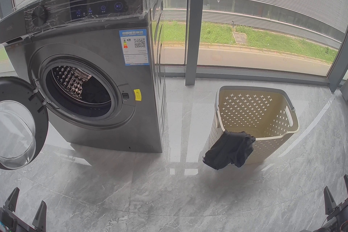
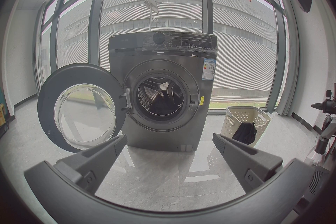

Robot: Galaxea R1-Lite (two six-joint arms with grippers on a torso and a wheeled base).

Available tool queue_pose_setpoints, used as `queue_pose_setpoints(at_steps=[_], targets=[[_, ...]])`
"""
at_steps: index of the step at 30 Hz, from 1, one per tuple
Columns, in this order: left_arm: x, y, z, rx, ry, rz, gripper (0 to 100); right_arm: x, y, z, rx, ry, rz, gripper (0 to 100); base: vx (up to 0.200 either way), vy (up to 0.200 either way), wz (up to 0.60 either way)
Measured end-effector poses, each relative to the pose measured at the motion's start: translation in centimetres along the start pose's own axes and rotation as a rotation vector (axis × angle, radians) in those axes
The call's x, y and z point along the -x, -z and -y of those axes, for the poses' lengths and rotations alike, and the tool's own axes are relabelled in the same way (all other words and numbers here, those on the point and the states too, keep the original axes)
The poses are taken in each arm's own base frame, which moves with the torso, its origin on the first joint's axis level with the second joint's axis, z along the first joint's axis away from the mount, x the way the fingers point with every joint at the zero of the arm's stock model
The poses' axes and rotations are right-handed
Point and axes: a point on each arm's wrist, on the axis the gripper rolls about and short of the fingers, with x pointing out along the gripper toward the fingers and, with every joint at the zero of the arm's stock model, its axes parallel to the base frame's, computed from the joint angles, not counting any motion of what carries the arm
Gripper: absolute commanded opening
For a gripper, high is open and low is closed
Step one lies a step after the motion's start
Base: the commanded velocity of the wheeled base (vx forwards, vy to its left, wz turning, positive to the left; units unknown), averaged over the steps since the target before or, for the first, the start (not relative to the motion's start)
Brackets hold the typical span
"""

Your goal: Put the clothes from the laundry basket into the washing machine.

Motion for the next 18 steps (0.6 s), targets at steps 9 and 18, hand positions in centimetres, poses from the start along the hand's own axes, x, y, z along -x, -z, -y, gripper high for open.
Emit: queue_pose_setpoints(at_steps=[9,18], targets=[[-0.01,0.00,0.01,-0.008,0.004,-0.001,100,0.00,0.00,-0.02,0.002,-0.012,-0.001,100,0.000,0.000,-0.40],[-0.01,0.00,0.01,-0.011,0.008,-0.001,100,0.00,0.00,-0.03,0.004,-0.011,-0.001,100,0.000,0.000,0.00]])
